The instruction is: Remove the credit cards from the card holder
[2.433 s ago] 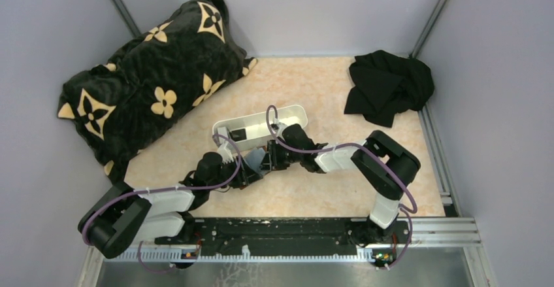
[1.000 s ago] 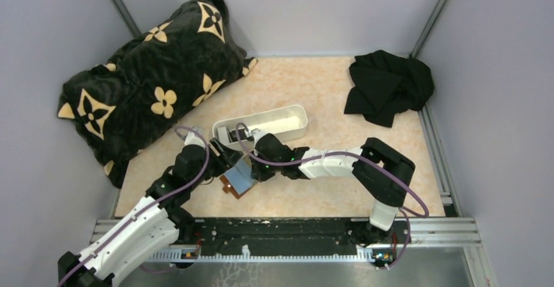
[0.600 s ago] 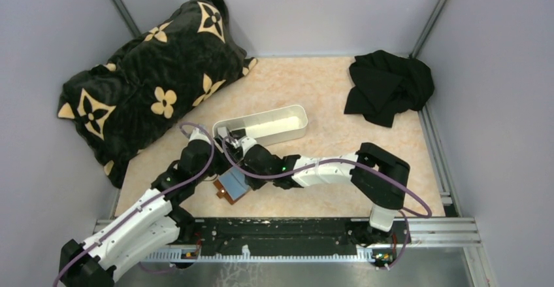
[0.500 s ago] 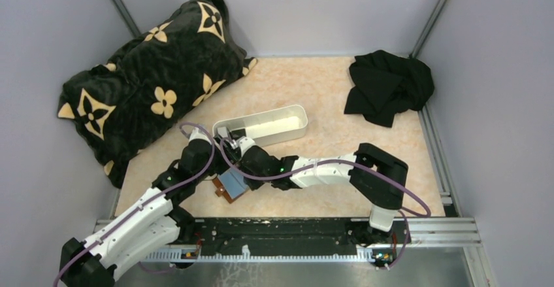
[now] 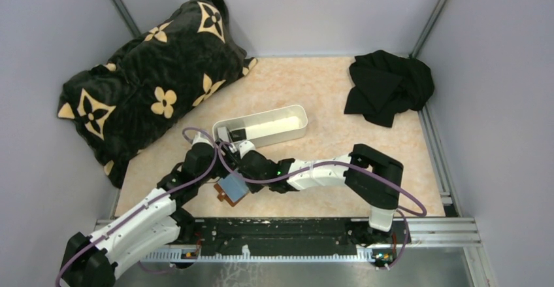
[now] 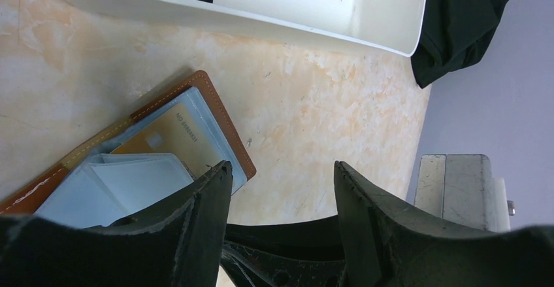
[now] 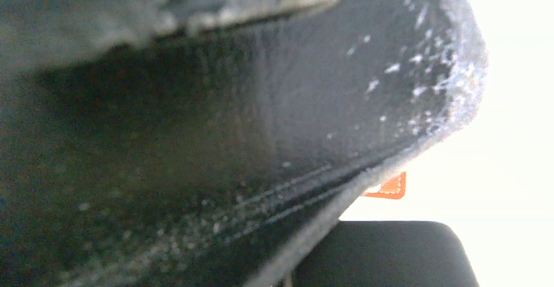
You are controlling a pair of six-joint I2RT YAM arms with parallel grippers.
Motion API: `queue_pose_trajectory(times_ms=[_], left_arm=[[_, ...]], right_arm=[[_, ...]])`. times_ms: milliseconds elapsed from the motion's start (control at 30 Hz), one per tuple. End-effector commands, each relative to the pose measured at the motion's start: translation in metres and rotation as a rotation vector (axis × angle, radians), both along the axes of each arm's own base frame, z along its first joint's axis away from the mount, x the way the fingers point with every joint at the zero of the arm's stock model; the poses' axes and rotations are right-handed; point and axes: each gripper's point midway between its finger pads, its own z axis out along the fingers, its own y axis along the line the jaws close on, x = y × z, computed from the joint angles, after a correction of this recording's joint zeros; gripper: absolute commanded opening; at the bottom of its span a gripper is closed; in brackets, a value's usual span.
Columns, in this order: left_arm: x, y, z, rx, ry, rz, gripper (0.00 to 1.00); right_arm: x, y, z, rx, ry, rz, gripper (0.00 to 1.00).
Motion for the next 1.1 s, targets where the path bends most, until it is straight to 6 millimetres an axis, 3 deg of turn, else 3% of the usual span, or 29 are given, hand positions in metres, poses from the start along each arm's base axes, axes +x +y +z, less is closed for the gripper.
queue_pose_trajectory(times_ms=[0,167,733,1067], left_arm=[[-0.015,0.004,-0.026,0.027,0.076,-0.02,0.65],[-0.024,0.01,-0.042,0.031,0.108,-0.009,0.64],[-0.04,0.019,-0.066,0.033,0.19,0.015,0.63],[-0.044,0.024,-0.056,0.037,0.179,0.019,0.62]], right_arm=[[-0.005,0.033,0.032,0.089,-0.068,0.054,0.0],[-0.008,0.038,0.037,0.099,-0.083,0.068,0.0],[-0.032,0.052,0.041,0.066,-0.182,0.103,0.01],[-0.037,0.054,0.036,0.063,-0.18,0.1,0.01]])
